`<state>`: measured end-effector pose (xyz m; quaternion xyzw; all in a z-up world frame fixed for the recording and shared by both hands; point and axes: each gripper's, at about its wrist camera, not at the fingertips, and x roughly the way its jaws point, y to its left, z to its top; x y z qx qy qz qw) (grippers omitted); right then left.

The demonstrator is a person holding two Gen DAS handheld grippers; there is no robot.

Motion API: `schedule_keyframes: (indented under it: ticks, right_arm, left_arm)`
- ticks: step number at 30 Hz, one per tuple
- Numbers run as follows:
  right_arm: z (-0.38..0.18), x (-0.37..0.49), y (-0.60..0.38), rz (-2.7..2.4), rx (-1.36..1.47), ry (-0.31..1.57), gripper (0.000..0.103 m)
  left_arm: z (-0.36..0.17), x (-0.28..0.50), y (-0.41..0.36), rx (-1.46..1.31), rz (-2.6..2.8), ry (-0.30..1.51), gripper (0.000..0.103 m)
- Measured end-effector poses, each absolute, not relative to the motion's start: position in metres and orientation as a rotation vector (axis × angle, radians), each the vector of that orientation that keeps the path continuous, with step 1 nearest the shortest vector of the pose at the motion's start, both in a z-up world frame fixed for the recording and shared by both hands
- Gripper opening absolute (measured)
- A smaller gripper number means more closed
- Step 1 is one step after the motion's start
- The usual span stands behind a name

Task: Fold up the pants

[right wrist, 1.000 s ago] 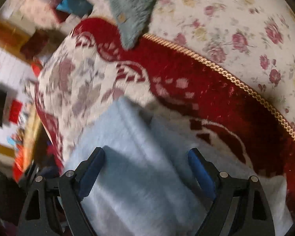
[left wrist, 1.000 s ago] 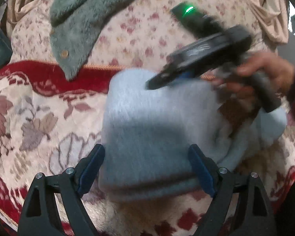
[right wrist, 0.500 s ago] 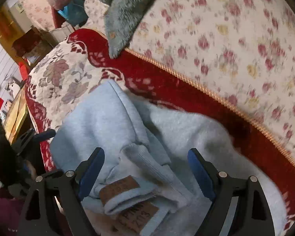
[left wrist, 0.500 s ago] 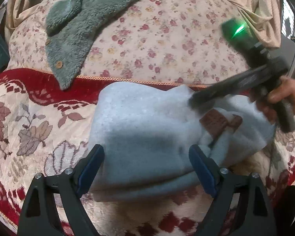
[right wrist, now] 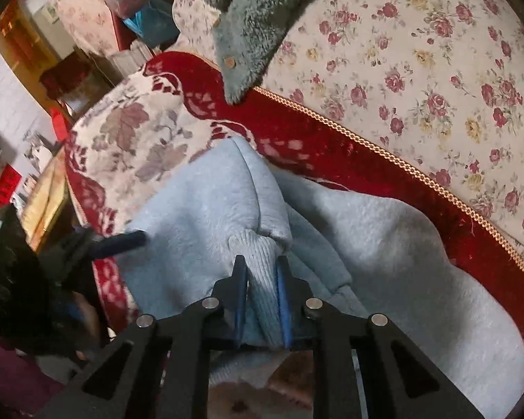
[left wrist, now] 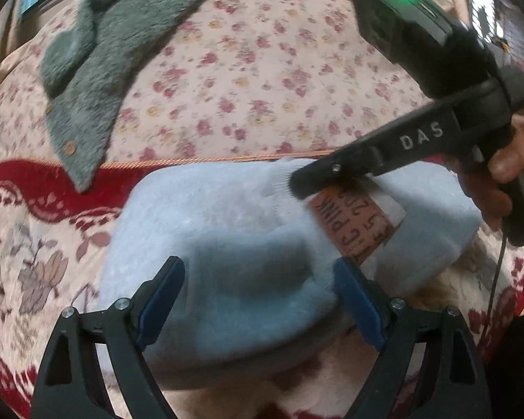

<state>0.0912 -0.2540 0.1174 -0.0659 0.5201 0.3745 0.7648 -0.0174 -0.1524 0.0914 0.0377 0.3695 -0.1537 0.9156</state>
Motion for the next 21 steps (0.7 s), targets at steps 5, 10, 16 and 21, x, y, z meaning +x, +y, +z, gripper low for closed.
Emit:
schedule_keyframes:
  ticks: [5,10,16,21]
  right_arm:
    - [0.112,0.095,-0.269,0.801,-0.056,1.152,0.016]
    - [0.111,0.097,-0.272,0.818,-0.042,1.155,0.016]
    - [0.13,0.096,-0.267,0.85,-0.002,1.113,0.016]
    - [0.145,0.096,-0.257,0.882,-0.007,1.085,0.015]
  left_arm:
    - [0.086,-0.018,-0.166,0.144,-0.364,0.745,0.087]
    - [0.096,-0.024,-0.154,0.112,-0.456,0.727,0.094]
    - [0.085,-0.018,-0.171,0.184,-0.44,0.72,0.094]
    - [0.072,-0.006,-0.172,0.191,-0.433,0.725,0.087]
